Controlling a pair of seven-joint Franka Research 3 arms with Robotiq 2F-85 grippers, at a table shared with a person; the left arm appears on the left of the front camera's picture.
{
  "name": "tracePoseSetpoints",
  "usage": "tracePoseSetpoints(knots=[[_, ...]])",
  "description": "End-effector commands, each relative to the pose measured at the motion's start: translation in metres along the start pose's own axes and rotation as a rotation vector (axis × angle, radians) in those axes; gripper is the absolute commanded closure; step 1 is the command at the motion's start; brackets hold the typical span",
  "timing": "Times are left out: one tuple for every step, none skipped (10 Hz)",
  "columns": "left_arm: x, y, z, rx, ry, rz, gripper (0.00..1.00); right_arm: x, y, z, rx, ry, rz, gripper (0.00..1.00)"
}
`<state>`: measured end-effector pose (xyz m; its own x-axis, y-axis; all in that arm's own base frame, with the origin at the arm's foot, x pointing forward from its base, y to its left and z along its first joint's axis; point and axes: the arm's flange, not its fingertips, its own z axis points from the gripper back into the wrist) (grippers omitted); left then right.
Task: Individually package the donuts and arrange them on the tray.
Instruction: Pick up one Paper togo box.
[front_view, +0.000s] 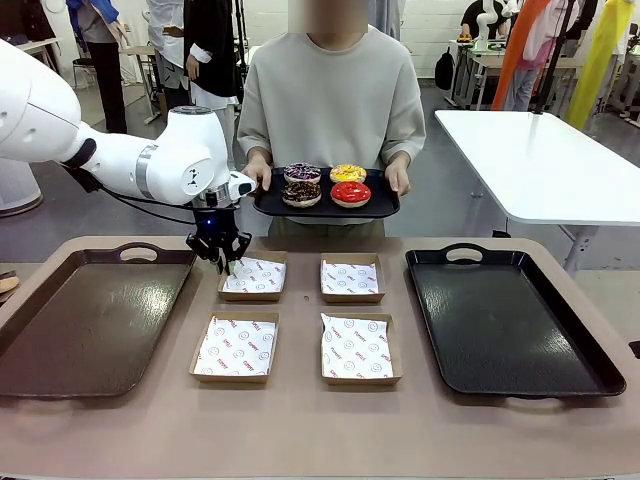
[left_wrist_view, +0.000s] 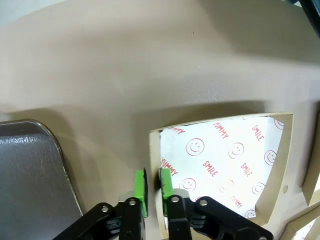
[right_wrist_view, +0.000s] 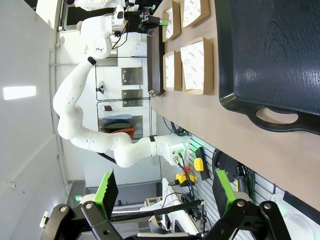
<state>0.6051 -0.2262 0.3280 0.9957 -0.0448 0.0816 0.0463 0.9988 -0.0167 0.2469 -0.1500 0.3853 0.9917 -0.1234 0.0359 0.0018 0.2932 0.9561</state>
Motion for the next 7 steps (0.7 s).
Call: tracePoseSetpoints(knots=[[0.004,-0.002,0.005,-0.016,0.014,0.028,1.0,0.0,0.001,0.0,0.007,0.002,0.001,0.0],[0.004,-0.001,0.008,-0.02,0.014,0.029,1.0,0.0,0.001,0.0,0.007,0.002,0.001,0.0],[0.003,0.0,0.012,-0.026,0.015,0.031,1.0,0.0,0.001,0.0,0.007,0.002,0.001,0.0],[0.002,0.0,0.018,-0.044,0.034,0.018,1.0,0.0,0.001,0.0,0.007,0.002,0.001,0.0],[0.0,0.0,0.028,-0.047,0.075,0.018,1.0,0.0,0.001,0.0,0.007,0.002,0.001,0.0],[-0.002,0.0,0.045,-0.061,0.072,0.006,1.0,0.0,0.001,0.0,0.007,0.002,0.001,0.0],[-0.005,0.0,0.068,-0.068,0.047,0.007,1.0,0.0,0.001,0.0,0.007,0.002,0.001,0.0]])
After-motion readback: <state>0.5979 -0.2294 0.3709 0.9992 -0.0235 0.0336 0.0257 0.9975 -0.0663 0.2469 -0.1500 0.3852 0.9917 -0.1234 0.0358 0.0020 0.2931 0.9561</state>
